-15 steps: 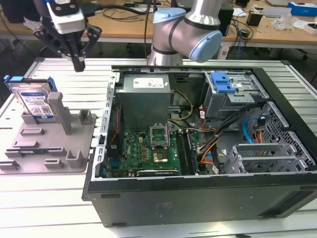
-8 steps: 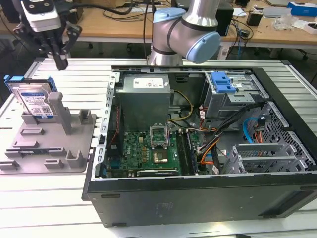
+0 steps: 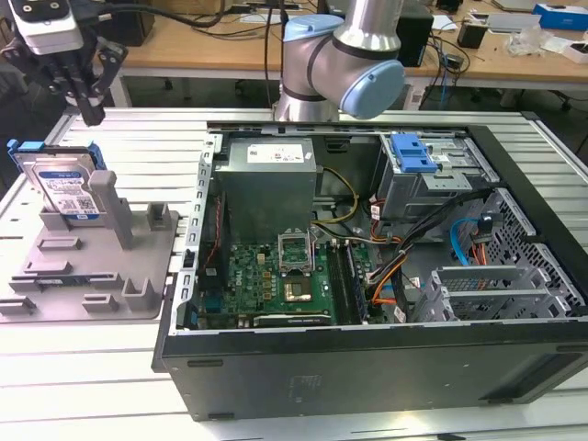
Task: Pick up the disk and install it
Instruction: 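Reach for the disk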
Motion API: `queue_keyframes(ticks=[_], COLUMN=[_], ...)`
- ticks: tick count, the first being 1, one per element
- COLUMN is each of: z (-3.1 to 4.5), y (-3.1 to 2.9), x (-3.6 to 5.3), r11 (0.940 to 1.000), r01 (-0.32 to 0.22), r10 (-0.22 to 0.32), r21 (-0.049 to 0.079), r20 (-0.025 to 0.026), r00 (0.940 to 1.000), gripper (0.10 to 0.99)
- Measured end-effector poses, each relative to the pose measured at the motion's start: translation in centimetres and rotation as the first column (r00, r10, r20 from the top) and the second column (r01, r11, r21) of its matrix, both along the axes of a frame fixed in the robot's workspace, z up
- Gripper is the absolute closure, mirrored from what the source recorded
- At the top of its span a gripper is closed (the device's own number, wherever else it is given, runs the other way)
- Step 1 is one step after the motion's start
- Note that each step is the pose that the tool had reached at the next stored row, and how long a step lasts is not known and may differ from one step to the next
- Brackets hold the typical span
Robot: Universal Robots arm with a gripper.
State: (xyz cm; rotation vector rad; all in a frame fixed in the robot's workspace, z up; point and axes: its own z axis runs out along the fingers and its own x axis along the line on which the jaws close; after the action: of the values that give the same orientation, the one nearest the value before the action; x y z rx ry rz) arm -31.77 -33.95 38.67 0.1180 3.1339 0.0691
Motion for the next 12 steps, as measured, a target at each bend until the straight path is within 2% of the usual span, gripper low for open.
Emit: queue_keyframes(ticks=[10,11,12], z=[-0.3,-0.35,-0.36], y=[1.53,1.82,1.84], x=[-2.74,-3.33,-3.37], r11=[1.0,1.0,1.0], r01=[0.0,0.0,0.0], r10=[0.0,0.0,0.0], r21=[0.001,0.001,0.001], r20=[-0.0087,-0.0123,-0.014], r00=[1.0,0.9999,0.9999], gripper=[0.98,0.98,0.98])
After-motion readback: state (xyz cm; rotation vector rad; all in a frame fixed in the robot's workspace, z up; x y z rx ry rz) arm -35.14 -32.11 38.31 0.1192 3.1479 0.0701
